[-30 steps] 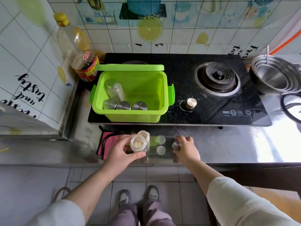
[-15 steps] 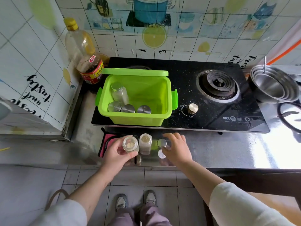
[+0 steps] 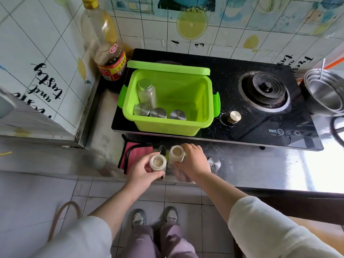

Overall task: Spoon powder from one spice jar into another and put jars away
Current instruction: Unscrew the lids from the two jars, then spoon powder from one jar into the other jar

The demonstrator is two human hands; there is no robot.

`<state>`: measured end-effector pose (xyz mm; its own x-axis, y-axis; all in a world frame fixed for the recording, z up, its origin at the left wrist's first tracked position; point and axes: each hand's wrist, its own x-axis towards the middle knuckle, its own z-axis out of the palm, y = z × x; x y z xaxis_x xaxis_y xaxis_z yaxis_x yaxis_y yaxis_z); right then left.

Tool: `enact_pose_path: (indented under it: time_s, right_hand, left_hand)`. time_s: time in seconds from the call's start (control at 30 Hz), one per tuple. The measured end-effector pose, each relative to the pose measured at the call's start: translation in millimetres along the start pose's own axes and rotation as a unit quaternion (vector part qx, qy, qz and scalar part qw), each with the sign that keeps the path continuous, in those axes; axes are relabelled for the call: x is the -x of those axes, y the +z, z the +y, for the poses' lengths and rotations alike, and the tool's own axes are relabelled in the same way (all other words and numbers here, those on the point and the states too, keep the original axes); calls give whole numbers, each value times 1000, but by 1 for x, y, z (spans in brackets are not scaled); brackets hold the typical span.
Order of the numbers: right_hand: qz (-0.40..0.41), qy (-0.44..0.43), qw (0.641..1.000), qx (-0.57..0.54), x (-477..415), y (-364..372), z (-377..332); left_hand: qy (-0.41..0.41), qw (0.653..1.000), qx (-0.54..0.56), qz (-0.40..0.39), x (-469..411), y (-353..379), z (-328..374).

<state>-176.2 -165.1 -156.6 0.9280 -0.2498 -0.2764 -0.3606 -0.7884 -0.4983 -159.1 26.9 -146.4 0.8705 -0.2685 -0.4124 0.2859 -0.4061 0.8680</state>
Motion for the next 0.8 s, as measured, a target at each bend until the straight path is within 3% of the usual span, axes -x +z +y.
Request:
enact_pose_path:
  time_s: [0.5,0.8]
  right_hand:
    - [93,-3,987,-132,31,-38,31]
    - [85,-16,986,-145,44,-44,43]
  left_hand:
    - [15,998,-63,-6,-29,43,4]
    - [23,995,-94,-3,-49,64,-1]
